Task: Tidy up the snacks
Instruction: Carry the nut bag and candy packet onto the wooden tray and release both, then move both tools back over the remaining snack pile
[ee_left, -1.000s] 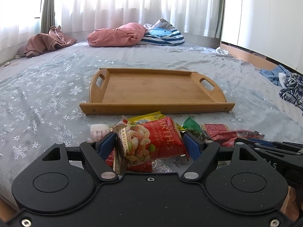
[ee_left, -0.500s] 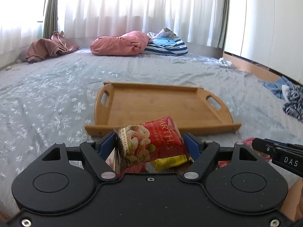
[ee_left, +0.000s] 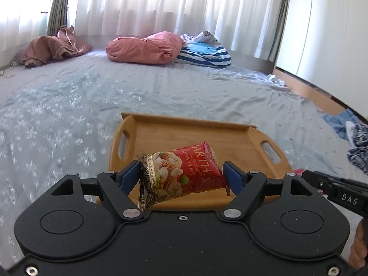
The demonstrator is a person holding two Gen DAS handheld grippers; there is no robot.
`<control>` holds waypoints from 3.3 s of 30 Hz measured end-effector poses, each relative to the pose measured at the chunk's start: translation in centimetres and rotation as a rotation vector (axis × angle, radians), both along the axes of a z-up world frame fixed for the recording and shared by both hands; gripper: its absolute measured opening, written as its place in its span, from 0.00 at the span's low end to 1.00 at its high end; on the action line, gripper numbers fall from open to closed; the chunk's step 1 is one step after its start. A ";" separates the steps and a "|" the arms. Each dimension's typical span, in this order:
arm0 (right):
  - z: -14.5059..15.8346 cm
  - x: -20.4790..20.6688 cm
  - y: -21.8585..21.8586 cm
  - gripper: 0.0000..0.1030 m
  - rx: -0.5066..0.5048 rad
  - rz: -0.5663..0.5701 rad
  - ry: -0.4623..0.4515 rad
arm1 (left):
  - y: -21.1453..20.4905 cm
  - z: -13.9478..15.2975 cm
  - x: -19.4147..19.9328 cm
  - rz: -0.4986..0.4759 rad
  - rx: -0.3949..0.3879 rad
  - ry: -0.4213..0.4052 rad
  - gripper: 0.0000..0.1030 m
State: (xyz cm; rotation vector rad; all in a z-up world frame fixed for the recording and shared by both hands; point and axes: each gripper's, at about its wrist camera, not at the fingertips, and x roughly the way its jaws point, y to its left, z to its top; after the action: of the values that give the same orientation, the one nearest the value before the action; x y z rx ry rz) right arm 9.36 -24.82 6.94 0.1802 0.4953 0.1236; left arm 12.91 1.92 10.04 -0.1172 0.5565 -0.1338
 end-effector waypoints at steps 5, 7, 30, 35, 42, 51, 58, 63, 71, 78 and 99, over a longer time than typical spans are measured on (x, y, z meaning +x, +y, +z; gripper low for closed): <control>0.0 4.7 0.7 0.27 -0.020 0.029 0.025 | -0.8 -0.4 4.0 0.008 0.029 0.031 0.74; -0.3 6.5 0.9 0.27 -0.010 0.044 0.048 | -1.1 -1.1 5.8 0.014 0.034 0.056 0.74; -5.4 15.0 2.1 0.28 0.024 0.025 0.232 | -3.0 -7.5 13.0 -0.004 0.096 0.212 0.74; -5.5 14.8 2.2 0.28 0.023 0.022 0.223 | -3.2 -7.9 13.1 -0.005 0.109 0.222 0.74; -5.5 14.7 2.6 0.28 -0.003 0.025 0.212 | -3.4 -8.1 13.2 -0.007 0.123 0.219 0.75; -5.5 14.6 2.7 0.29 -0.016 0.028 0.210 | -3.6 -8.2 13.2 -0.012 0.135 0.219 0.77; -5.4 14.6 3.0 0.42 -0.036 0.042 0.221 | -3.4 -8.1 13.1 -0.006 0.132 0.222 0.85; -5.3 14.1 3.1 0.54 -0.052 0.051 0.219 | -2.8 -6.9 11.8 -0.018 0.129 0.198 0.93; -3.6 11.1 3.1 0.75 -0.083 0.098 0.160 | -2.3 -4.5 6.9 -0.062 0.135 0.131 1.00; -2.6 6.9 2.9 0.87 -0.088 0.124 0.113 | -1.3 -3.7 0.9 -0.060 0.107 0.103 1.00; -3.7 -5.5 4.0 1.00 -0.160 0.132 -0.004 | 2.1 -5.7 -10.8 -0.002 0.038 0.022 1.00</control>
State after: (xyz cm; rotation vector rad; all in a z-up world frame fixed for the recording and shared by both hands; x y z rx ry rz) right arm 3.89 -20.84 3.22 -0.0091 0.5112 0.2129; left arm 2.13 4.01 4.37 -0.0813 0.5806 -0.1236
